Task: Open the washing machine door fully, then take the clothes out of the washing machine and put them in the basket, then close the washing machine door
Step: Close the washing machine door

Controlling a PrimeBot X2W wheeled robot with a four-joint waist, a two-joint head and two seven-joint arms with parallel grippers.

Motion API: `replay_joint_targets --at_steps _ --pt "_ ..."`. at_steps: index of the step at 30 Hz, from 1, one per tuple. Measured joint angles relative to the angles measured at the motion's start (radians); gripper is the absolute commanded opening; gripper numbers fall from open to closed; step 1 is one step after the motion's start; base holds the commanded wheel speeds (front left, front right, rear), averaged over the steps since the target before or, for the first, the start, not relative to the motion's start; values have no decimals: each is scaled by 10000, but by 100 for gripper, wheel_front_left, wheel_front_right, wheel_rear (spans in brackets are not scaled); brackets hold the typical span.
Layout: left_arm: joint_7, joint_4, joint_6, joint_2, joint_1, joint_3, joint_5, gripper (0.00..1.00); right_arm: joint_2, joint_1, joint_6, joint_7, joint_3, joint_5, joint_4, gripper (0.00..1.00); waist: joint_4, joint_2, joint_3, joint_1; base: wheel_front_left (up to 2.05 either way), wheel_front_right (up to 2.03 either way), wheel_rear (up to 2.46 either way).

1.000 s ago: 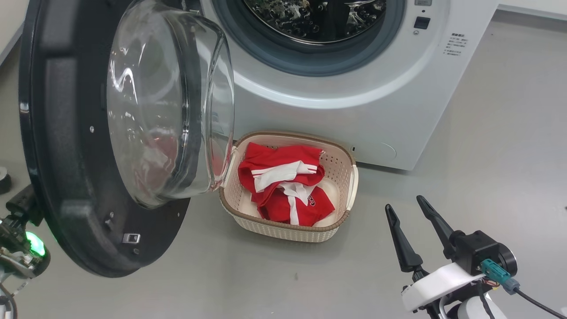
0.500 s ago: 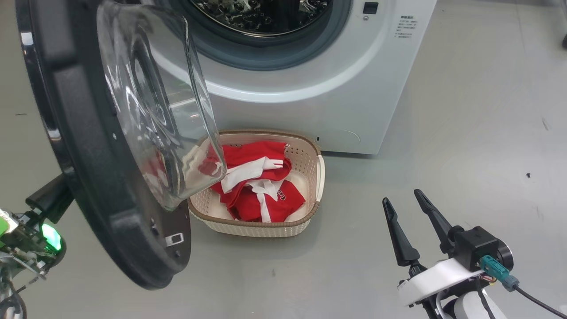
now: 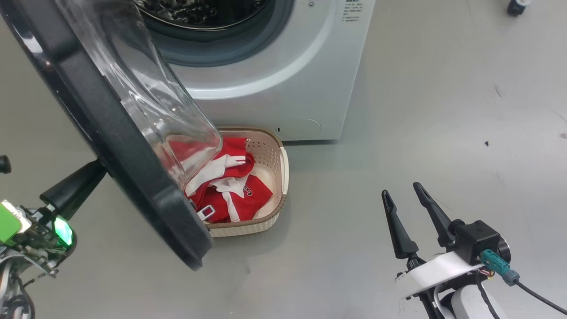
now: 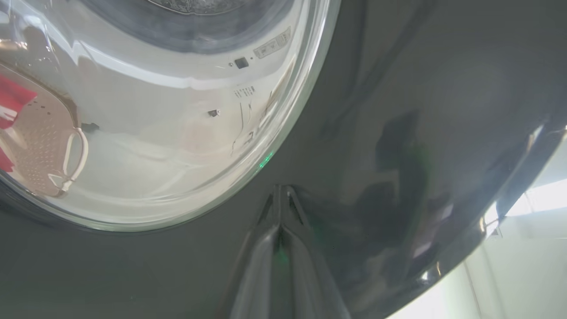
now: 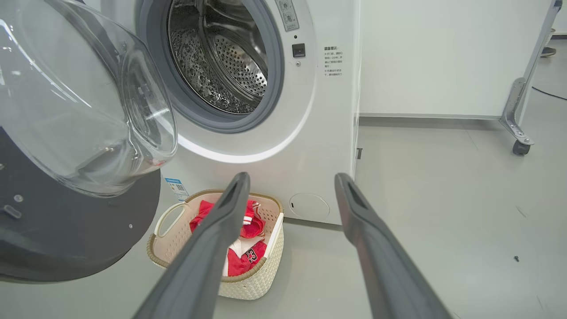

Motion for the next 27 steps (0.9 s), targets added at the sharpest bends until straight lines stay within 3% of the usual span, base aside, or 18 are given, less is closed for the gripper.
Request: replay_joint_targets --at_steps 10,27 --pt "-84 -272 355 -12 -133 -102 100 0 23 -206 0 -67 27 94 10 100 -776 0 296 0 0 0 0" --pt "-372 -639 1229 4 -1710 -130 176 0 92 -876 -2 -125 104 297 -8 100 -2075 0 1396 0 0 0 0"
